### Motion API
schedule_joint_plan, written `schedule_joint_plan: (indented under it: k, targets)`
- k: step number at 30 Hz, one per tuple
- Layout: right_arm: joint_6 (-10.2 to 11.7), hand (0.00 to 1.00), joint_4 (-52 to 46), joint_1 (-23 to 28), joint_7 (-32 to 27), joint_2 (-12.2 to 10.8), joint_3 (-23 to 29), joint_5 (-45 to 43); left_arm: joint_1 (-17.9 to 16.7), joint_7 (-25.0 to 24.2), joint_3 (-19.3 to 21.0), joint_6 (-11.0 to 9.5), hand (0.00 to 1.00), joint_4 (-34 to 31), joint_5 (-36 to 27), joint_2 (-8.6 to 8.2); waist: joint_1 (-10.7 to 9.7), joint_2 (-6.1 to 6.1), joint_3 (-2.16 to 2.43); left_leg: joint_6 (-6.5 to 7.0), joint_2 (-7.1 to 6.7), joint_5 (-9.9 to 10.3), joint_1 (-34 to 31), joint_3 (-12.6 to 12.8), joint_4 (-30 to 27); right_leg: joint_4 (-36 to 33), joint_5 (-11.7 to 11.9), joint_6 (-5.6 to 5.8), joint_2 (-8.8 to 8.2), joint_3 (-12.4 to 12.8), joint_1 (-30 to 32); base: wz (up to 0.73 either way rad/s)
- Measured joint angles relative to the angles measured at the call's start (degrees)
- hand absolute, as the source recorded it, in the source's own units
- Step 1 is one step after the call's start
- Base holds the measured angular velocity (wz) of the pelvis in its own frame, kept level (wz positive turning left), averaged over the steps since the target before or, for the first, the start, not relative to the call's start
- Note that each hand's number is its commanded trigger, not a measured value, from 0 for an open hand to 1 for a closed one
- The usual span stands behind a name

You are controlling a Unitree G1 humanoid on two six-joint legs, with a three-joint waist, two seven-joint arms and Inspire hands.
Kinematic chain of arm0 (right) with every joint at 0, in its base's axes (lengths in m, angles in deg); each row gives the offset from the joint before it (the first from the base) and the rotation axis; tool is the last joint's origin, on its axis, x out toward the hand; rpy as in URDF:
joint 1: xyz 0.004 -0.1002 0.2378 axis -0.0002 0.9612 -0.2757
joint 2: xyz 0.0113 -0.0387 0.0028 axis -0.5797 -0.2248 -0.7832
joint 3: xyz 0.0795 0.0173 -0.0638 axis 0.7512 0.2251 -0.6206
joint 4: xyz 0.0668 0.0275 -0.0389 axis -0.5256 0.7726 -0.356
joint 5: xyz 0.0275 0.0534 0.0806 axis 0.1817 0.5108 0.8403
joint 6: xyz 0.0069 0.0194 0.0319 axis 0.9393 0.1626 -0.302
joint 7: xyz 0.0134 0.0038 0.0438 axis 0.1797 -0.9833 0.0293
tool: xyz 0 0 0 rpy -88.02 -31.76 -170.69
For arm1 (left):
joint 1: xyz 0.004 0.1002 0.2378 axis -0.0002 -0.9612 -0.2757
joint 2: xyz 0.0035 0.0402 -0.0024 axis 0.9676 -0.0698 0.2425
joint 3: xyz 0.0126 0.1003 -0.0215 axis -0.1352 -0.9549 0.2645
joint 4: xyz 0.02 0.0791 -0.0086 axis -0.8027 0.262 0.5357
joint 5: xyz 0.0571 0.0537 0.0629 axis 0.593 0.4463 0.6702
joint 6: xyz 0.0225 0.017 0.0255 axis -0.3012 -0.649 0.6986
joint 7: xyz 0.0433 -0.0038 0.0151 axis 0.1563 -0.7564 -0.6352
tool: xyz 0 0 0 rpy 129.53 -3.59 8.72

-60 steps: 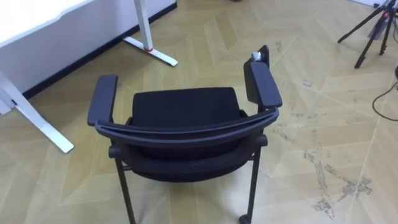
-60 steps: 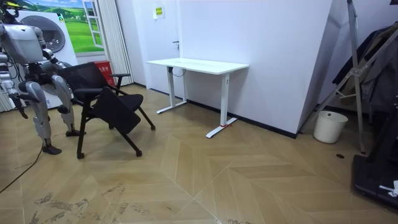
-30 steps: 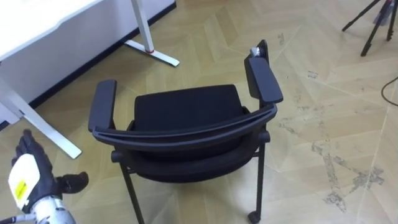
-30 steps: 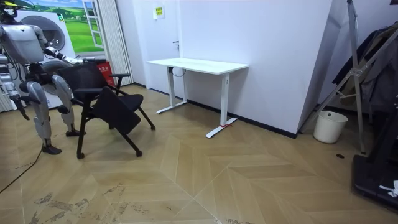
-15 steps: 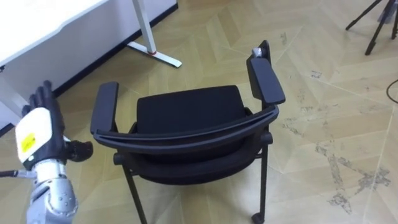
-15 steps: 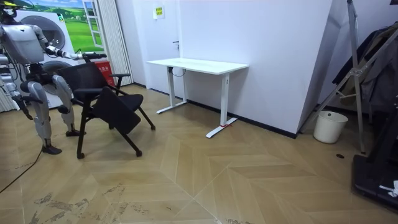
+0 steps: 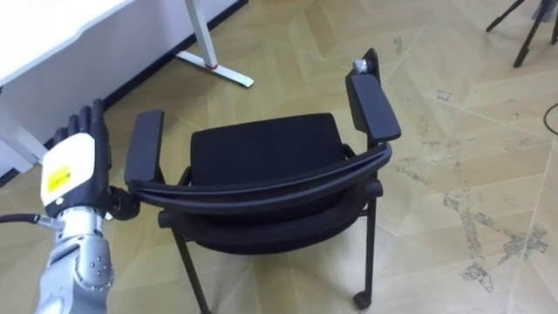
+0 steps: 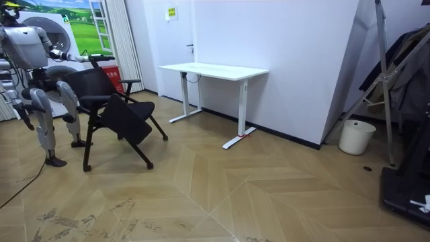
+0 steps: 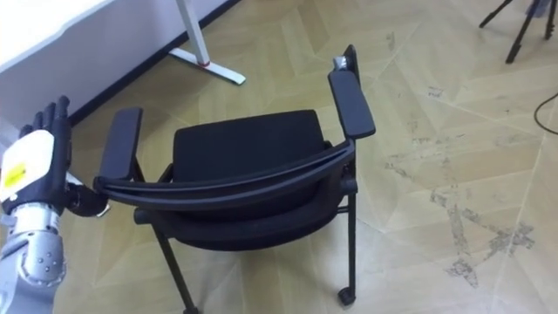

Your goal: Push chair

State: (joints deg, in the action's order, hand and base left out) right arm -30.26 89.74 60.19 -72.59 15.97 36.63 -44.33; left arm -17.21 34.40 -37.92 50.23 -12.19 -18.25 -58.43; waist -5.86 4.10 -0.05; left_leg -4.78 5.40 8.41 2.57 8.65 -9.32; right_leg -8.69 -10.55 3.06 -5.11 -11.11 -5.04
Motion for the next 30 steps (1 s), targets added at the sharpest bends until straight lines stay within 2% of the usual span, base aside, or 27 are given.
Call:
schedule_joint_plan:
  k: [3,7,14,16,18,21,24,28,30]
  targets:
    - [-0.8,0.00,0.2,0.0,0.1,0.1,0.0,0.0,0.0,-3.0,0.1,1.6,0.00,-3.3,1.7,1.21,0.0,0.00,-0.01,0.00,-0.01,0.0,-0.1,0.0,0.0,0.1,0.0,0.00,0.00,-0.1,0.0,0.00]
    - [-1.2,0.00,0.2,-0.1,0.2,0.1,0.0,0.0,0.0,-8.1,-0.3,3.7,0.00,-7.1,4.4,1.52,-0.3,0.00,-0.01,0.00,-0.08,0.0,-0.3,-0.8,0.0,0.1,0.0,0.00,-0.02,-0.5,-0.1,0.05]
    - [-1.1,0.00,1.8,-1.0,0.7,0.3,0.0,0.5,0.0,-19.3,-2.1,6.7,0.00,-10.6,7.7,2.54,-1.0,0.94,-0.50,0.00,-0.11,0.0,-0.4,-1.0,-0.1,0.0,0.0,0.02,-0.03,-0.6,-0.1,0.02]
    - [-1.0,0.00,2.0,-1.6,0.7,0.3,0.0,0.5,0.0,-22.0,-2.8,7.4,0.00,-11.8,8.5,4.05,-2.0,1.03,-0.56,0.00,-0.11,0.0,-0.6,-1.0,-0.3,0.1,0.0,0.04,-0.02,-0.6,0.0,0.04]
    - [-0.8,0.00,1.9,-2.0,0.7,0.4,0.0,0.5,0.0,-26.2,-4.1,8.5,0.00,-15.4,8.4,6.81,-2.4,1.22,-0.62,0.00,-0.16,0.0,-1.2,-1.0,-0.7,0.1,0.0,0.04,-0.08,-0.5,0.2,0.02]
    - [-0.3,0.00,2.1,-2.5,0.7,1.1,0.0,0.5,0.0,-31.9,-6.1,9.1,0.00,-20.2,8.5,8.58,-2.9,1.85,-0.87,0.03,-0.34,0.0,-1.5,-1.1,-1.2,0.1,0.0,0.06,-0.27,-0.6,0.2,0.06]
    - [0.8,0.00,3.1,-3.7,0.7,1.4,0.0,0.3,0.0,-37.8,-7.6,9.5,0.00,-24.1,8.2,8.70,-3.3,2.64,-0.77,0.03,-0.34,0.0,-1.8,-1.1,-1.5,0.1,-0.1,0.08,-0.28,-0.7,0.2,0.00]
    - [1.1,0.00,3.9,-4.5,0.7,1.6,0.1,0.4,0.0,-43.6,-9.6,9.6,0.00,-28.0,7.4,8.74,-3.5,2.71,-0.75,0.03,-0.34,0.0,-1.8,-1.1,-1.5,0.1,-0.1,0.08,-0.28,-0.7,0.2,0.00]
    - [1.3,0.00,3.9,-4.7,0.7,1.7,0.1,0.4,0.0,-47.4,-9.7,9.7,0.00,-29.2,5.3,8.93,-4.2,2.88,-0.63,0.03,-0.34,0.0,-1.6,-1.1,-1.5,0.0,-0.1,0.07,-0.29,-0.6,-0.1,0.00]
